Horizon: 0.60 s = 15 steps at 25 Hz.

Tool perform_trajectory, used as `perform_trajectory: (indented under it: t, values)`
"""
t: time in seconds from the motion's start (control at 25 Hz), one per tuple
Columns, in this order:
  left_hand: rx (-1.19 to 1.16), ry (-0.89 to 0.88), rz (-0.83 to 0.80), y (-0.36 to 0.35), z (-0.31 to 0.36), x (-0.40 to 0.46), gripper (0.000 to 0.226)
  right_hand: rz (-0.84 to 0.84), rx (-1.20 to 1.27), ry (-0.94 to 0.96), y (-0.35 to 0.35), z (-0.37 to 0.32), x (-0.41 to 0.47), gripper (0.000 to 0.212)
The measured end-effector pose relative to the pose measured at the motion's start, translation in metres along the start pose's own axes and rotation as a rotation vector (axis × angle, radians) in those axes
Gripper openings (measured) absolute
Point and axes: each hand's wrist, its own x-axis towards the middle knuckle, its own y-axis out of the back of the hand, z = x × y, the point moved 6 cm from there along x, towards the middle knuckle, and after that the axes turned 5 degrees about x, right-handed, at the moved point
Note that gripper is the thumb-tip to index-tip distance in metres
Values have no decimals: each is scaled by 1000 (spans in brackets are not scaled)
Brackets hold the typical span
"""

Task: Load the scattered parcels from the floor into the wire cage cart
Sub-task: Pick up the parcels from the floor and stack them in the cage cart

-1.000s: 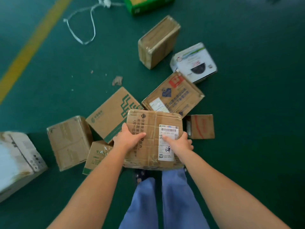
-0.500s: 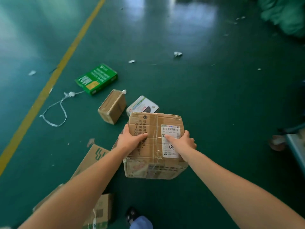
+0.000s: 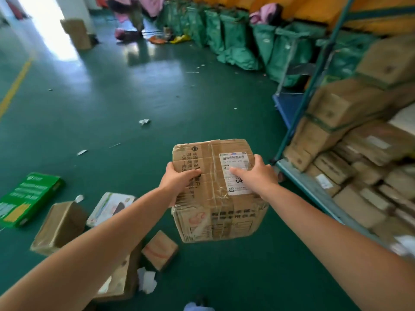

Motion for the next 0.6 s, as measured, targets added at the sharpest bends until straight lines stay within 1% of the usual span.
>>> perform_trajectory:
  t: [0.24, 0.4, 0.6]
  values:
    - [80, -24, -249, -123, 66, 50, 58, 188, 73, -141, 96, 50, 45, 96]
    - [161, -75, -414, -201, 116, 75, 56, 329, 149, -245, 156, 75, 63, 94]
    - [255, -160, -578, -299, 175, 86, 55, 487, 234, -309, 229, 110, 81, 82]
